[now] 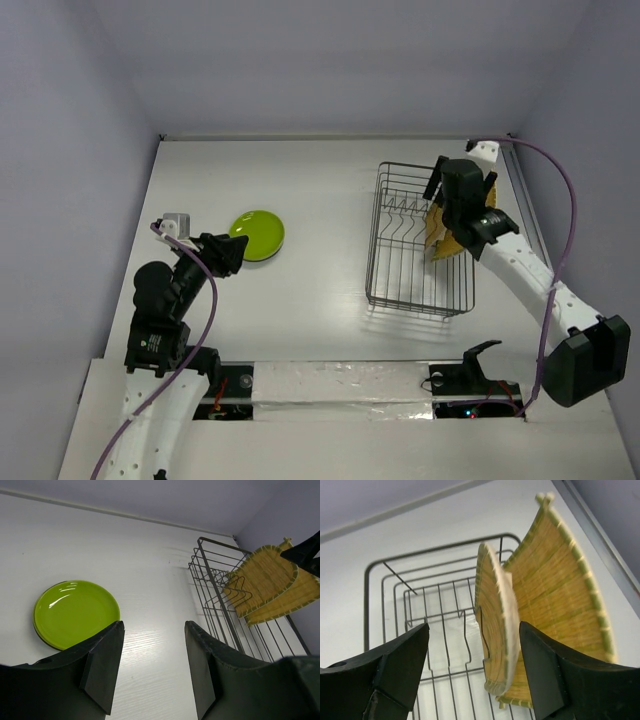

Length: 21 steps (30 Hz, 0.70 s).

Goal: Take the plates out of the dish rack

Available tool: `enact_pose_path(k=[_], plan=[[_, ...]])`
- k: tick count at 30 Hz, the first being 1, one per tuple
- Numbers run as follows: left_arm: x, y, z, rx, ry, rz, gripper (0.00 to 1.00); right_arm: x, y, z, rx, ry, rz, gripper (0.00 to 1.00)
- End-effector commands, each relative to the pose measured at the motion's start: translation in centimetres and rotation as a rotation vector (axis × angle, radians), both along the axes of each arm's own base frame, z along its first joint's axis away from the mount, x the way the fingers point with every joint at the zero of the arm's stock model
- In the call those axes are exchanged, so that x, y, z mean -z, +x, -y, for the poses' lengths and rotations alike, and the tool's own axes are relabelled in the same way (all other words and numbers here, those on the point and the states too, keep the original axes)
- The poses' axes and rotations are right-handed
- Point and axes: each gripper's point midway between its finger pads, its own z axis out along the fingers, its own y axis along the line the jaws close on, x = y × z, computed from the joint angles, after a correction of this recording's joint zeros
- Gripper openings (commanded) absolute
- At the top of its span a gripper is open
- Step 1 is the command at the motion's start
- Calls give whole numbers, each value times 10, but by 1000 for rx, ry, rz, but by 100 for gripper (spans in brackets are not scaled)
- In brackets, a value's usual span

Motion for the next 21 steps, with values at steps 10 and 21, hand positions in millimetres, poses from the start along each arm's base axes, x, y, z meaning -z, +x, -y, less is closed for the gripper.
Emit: enact_pose_path(k=[10, 21], plan=[[-8, 0, 4, 19, -2, 40, 48, -48, 24, 24, -136, 24, -122, 75], [-9, -1, 5, 25, -3, 43, 48, 7, 48, 20, -207, 2, -330, 64]])
